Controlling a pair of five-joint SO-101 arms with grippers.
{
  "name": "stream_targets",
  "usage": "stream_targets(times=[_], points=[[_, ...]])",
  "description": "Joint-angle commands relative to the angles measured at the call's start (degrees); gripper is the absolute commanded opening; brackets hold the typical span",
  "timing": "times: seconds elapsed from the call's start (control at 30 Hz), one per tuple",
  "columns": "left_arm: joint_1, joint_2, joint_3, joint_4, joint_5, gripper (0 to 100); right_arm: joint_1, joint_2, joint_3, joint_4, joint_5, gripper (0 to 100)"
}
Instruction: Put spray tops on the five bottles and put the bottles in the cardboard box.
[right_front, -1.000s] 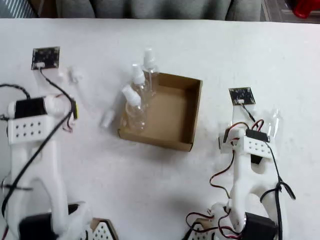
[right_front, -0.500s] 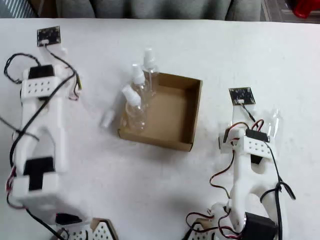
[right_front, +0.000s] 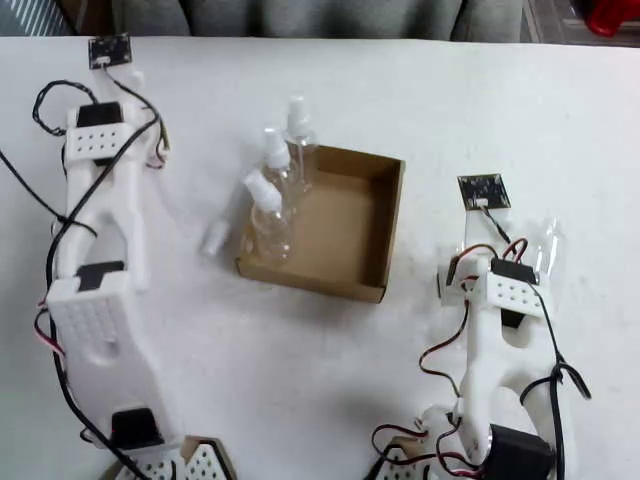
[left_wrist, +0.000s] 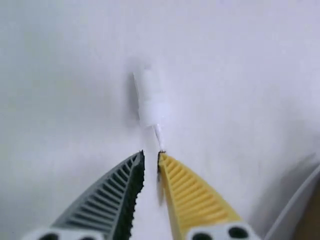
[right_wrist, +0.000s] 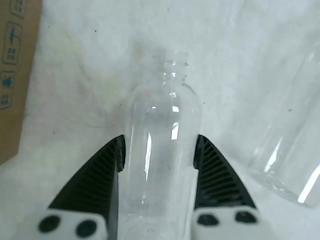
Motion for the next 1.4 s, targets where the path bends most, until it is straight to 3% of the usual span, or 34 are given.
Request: stream_targets(times=[0.0, 0.17, 0.37, 0.6, 1.07, 1.37], points=[[-1.2, 2.0, -8.4, -0.1, 2.3, 6, -0.5, 0.3, 1.0, -0.8, 0.4, 2.0], [-2.7, 8.4, -18.9, 4.4, 6.8, 8, -0.5, 0.3, 1.0, -0.8, 0.4, 2.0], [-2.9, 16.5, -33.0, 10.6, 7.1, 25, -0.6, 0.3, 1.0, -0.8, 0.4, 2.0], [-2.9, 25.7, -44.0, 11.6, 7.2, 26, -0.6, 0.3, 1.1, -0.8, 0.4, 2.0], [-3.1, 35.5, -48.9, 10.0, 12.2, 26, -0.5, 0.3, 1.1, -0.8, 0.4, 2.0], [-3.9, 37.4, -48.6, 7.9, 19.8, 24, -0.4, 0.3, 1.1, -0.8, 0.4, 2.0]])
